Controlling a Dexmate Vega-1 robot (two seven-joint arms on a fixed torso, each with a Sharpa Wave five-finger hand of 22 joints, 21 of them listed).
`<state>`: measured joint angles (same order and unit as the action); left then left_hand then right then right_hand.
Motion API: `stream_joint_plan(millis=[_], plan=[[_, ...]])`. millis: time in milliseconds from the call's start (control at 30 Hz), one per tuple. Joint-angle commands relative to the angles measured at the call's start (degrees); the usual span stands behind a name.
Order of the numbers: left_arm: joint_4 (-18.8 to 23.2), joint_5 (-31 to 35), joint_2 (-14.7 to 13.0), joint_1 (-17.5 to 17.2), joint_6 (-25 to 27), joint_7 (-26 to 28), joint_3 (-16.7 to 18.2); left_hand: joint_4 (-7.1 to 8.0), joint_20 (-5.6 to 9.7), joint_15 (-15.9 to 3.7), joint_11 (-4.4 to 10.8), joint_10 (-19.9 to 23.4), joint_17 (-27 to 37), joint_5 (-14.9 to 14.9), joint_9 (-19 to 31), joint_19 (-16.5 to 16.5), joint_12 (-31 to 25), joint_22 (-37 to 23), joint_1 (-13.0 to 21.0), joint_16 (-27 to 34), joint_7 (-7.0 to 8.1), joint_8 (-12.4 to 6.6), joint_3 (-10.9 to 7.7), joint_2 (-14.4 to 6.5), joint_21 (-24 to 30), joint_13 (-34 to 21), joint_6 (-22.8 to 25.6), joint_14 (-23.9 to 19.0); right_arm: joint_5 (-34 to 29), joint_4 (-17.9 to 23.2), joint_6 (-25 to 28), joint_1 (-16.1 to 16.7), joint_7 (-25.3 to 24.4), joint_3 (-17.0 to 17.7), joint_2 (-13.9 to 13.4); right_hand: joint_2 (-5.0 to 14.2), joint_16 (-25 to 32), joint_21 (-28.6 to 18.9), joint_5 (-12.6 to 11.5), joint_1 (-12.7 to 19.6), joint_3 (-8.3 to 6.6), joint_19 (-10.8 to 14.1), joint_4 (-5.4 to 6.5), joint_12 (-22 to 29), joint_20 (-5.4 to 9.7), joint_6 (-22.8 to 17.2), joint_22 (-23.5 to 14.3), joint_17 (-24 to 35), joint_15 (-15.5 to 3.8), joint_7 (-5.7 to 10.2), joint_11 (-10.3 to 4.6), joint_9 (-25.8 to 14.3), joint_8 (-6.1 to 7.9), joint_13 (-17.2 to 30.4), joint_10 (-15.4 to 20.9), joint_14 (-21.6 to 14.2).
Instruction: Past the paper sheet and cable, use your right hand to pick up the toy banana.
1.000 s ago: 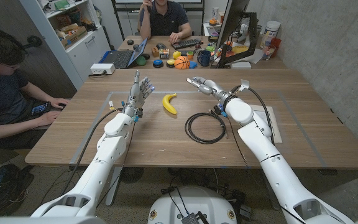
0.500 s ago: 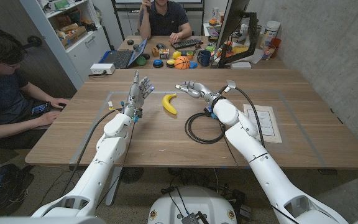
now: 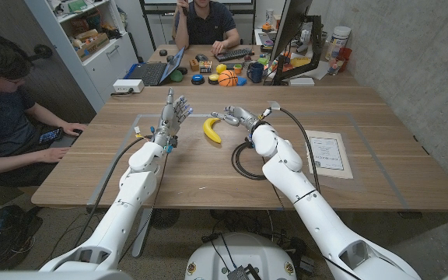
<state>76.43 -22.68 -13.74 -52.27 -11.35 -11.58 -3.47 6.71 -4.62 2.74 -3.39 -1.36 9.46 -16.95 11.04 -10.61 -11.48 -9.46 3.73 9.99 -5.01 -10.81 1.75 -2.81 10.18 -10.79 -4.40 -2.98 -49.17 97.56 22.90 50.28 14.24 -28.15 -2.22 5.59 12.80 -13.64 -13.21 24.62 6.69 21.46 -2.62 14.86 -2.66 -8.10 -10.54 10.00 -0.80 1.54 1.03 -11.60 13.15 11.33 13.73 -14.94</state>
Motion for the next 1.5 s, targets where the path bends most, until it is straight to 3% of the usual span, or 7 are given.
stream_joint_plan(millis=[33, 233, 433, 867, 1500], plan=[[-0.2, -0.3, -0.1, 0.2, -0.1, -0.6, 0.1, -0.08, -0.03, 0.29, -0.08, 0.2, 0.2, -0.1, 0.1, -0.7, -0.5, -0.1, 0.6, 0.4, -0.27, -0.39, 0.27, 0.0, 0.2, -0.1, 0.2, -0.3, -8.3, -5.6, 6.3, -2.9, 0.1, -4.9, 4.9, -0.19, 0.3, -0.2, 0.1, 0.4, 0.22, 0.6, -0.18, 0.2, -0.2, -0.5, -0.3, 0.3, 0.11, 0.11, 0.28, -0.3, 0.27, 0.3, 0.4, -0.6], [-0.8, -0.4, 0.0, 0.4, -0.2, -0.8, 0.1, -0.1, -0.04, 0.3, -0.1, 0.2, 0.2, -0.1, 0.1, -0.7, -0.4, -0.1, 0.7, 0.4, -0.27, -0.38, 0.28, -0.1, 0.2, -0.1, 0.2, -0.3, -12.4, -9.3, 7.8, -4.3, -1.4, -7.0, 6.7, -0.2, 0.3, -0.3, 0.3, 0.6, 0.18, 0.9, -0.28, 0.2, -0.26, -1.5, -0.3, 0.3, 0.08, 0.34, 0.33, -0.4, 0.56, 0.3, 0.6, -1.0], [-1.3, -0.8, 0.0, 0.6, -0.6, -1.4, 0.2, -0.12, -0.04, 0.3, -0.09, 0.2, 0.2, -0.1, 0.1, -0.7, -0.4, -0.1, 0.7, 0.4, -0.24, -0.39, 0.29, -0.1, 0.2, -0.1, 0.2, -0.3, -15.4, -13.1, 9.9, -6.1, -2.2, -7.8, 9.3, -0.06, 0.5, -0.8, 0.5, 1.8, -0.18, 2.9, -0.82, 0.7, -0.38, -4.2, -0.4, 0.3, 0.34, 0.35, 0.56, -0.6, 1.28, 0.3, 2.6, -3.5], [-1.4, -0.8, -0.1, 0.6, -0.7, -1.4, 0.4, -0.16, -0.04, 0.28, 0.0, 0.3, 0.2, -0.1, 0.1, -0.7, -0.4, -0.1, 0.8, 0.4, -0.18, -0.38, 0.31, -0.2, 0.2, -0.1, 0.2, -0.4, -21.7, -22.0, 13.8, -9.9, -2.7, -9.6, 13.1, 0.0, 0.4, -1.1, 0.6, 2.6, -0.43, 3.7, -1.23, 0.7, -0.97, -5.2, -0.5, 0.3, 0.15, 0.41, 0.03, -0.7, 1.43, 0.3, 3.3, -4.4], [-0.9, -1.1, -0.1, 0.5, -0.6, -1.6, 0.6, -0.21, 0.01, 0.25, -0.02, 0.3, 0.2, 0.0, 0.1, -0.7, -0.4, -0.1, 0.9, 0.4, -0.2, -0.37, 0.35, -0.3, 0.2, 0.0, 0.2, -0.3, -27.2, -35.0, 15.4, -14.5, -2.5, -11.1, 16.4, -0.05, 0.0, -1.1, 0.8, 3.4, -0.6, 4.3, -1.59, 0.6, -1.54, -6.7, -0.6, 0.3, 0.17, 1.08, 0.21, -0.9, 1.77, 0.3, 3.8, -4.9]])
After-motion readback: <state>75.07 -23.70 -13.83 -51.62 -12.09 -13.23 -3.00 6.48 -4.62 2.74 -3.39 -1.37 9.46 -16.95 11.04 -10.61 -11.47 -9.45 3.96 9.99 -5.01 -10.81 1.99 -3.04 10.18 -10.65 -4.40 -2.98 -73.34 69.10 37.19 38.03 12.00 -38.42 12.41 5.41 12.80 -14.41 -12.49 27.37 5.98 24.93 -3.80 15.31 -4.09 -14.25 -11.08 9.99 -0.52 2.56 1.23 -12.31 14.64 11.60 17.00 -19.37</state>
